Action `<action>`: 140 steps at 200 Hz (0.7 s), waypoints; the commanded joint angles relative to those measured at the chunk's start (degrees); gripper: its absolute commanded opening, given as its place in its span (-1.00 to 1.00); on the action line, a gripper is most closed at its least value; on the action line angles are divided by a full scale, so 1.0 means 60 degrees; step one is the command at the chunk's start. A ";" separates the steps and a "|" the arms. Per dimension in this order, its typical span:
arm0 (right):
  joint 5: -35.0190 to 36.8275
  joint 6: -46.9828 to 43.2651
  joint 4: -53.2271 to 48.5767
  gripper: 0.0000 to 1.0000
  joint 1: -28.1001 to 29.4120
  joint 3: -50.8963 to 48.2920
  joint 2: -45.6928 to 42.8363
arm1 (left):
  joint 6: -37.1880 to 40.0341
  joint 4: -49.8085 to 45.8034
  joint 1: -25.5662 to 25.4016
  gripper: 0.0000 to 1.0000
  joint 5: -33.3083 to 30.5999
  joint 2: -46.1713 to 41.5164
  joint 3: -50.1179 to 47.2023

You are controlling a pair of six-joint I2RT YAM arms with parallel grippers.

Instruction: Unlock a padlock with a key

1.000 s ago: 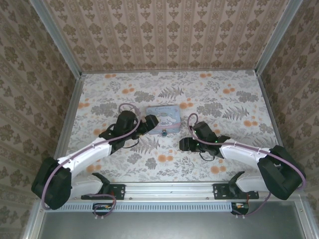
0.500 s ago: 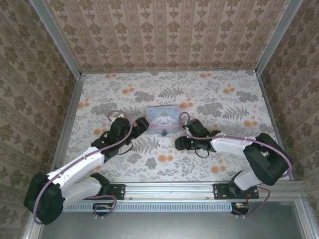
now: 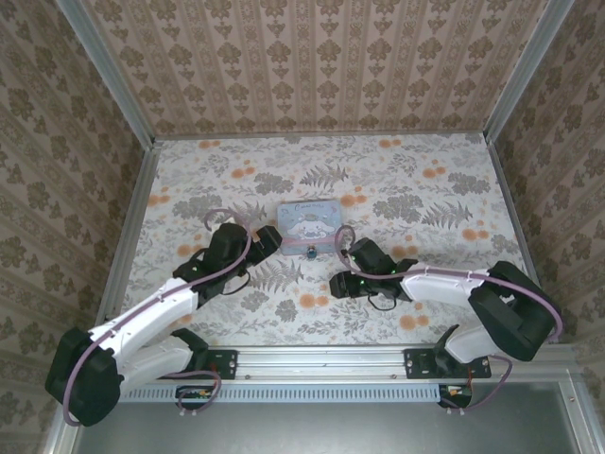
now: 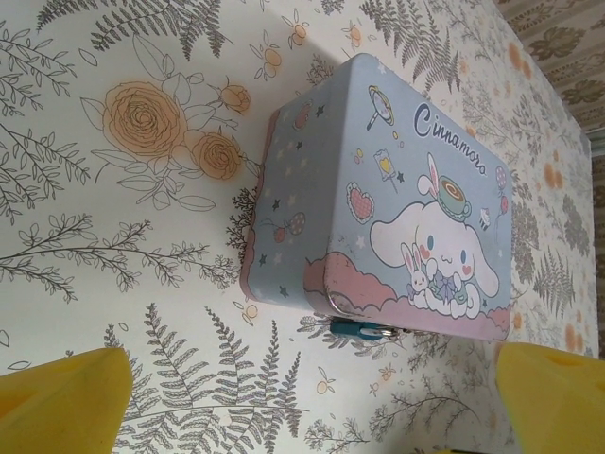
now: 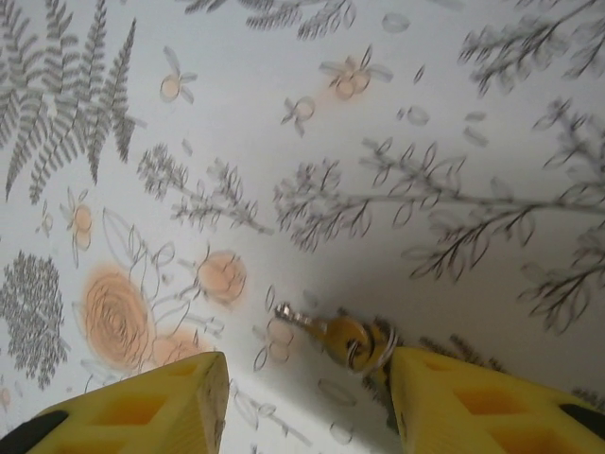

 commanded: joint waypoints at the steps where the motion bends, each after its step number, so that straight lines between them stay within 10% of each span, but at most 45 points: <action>1: -0.0065 0.0310 -0.1018 0.02 0.0236 -0.0260 -0.0563 | 0.0294 -0.0452 0.0104 1.00 -0.0136 0.0154 0.0457; 140: 0.1611 -0.2493 -0.3633 0.12 0.0637 0.2333 0.1476 | 0.0881 -0.0845 0.0488 1.00 0.1837 0.1291 0.1385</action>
